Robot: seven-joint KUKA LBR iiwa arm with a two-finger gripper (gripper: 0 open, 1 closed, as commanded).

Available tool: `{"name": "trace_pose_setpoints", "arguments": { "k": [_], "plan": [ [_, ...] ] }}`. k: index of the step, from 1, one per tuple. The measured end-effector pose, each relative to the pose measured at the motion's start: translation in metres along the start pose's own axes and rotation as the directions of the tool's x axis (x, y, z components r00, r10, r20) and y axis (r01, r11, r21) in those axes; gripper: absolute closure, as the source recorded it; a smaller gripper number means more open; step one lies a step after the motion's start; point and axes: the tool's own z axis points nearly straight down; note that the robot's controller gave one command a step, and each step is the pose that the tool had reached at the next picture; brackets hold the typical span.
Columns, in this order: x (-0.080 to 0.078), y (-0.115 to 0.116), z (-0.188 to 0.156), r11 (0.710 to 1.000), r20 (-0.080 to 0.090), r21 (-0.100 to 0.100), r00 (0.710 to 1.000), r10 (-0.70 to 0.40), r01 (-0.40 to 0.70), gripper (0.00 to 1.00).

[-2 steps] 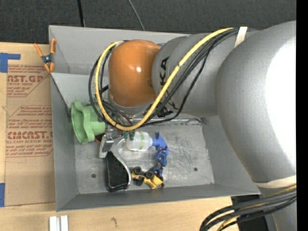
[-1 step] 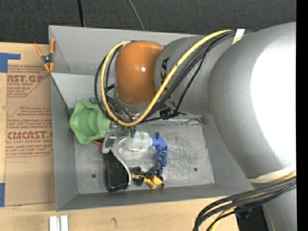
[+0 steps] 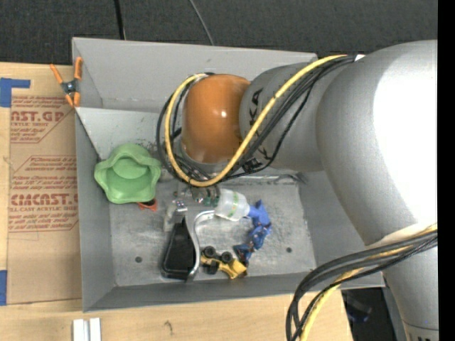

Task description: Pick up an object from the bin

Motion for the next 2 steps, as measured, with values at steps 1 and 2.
{"name": "trace_pose_setpoints", "arguments": {
  "k": [1, 2],
  "plan": [
    [0.000, -0.013, 0.017, 0.998, -0.020, 0.014, 0.998, 0.061, -0.061, 0.00],
    [-0.005, 0.025, 0.021, 0.988, -0.018, 0.026, 0.989, 0.150, -0.149, 0.00]
  ]
}}
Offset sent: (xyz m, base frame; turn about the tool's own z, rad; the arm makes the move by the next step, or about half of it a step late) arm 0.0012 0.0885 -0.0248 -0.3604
